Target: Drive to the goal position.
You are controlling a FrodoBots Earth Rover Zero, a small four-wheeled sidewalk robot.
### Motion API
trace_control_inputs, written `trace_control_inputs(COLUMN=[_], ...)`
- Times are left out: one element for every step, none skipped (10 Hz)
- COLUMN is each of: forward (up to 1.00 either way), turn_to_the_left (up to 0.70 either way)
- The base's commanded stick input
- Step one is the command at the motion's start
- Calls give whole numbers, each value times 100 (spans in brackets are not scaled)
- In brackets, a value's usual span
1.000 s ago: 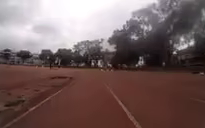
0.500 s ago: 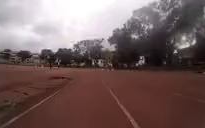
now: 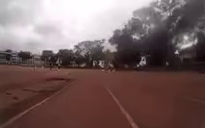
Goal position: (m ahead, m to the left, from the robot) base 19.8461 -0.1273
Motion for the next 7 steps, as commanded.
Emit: trace_control_inputs(forward=[70, 70, 70, 70, 70, 70, 70], turn_to_the_left=[0, 0, 0, 0, 0, 0, 0])
